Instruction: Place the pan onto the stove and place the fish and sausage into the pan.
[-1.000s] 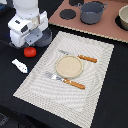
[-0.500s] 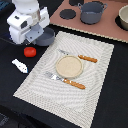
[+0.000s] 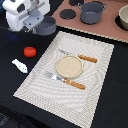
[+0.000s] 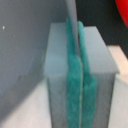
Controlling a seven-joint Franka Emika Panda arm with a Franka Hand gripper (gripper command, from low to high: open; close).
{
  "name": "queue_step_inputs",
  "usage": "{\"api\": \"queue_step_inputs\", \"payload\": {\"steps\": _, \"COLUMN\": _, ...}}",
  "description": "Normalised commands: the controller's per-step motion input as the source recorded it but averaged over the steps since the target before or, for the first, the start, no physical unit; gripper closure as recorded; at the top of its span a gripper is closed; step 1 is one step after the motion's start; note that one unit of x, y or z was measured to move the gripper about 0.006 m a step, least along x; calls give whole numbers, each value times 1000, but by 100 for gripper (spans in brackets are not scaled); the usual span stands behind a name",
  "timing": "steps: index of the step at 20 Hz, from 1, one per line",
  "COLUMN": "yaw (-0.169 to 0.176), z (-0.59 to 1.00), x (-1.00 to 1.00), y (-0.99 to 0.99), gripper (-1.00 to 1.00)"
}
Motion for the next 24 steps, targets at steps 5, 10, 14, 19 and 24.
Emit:
{"api": "queue_step_inputs", "payload": {"steps": 5, "yaw": 36, "z": 298, "x": 609, "y": 645, "gripper": 100}}
{"api": "queue_step_inputs", "payload": {"steps": 10, "yaw": 33, "z": 317, "x": 578, "y": 605, "gripper": 100}}
{"api": "queue_step_inputs", "payload": {"steps": 14, "yaw": 24, "z": 277, "x": 591, "y": 581, "gripper": 100}}
{"api": "queue_step_inputs", "payload": {"steps": 19, "yaw": 14, "z": 221, "x": 562, "y": 595, "gripper": 100}}
{"api": "queue_step_inputs", "payload": {"steps": 24, "yaw": 16, "z": 247, "x": 583, "y": 657, "gripper": 100}}
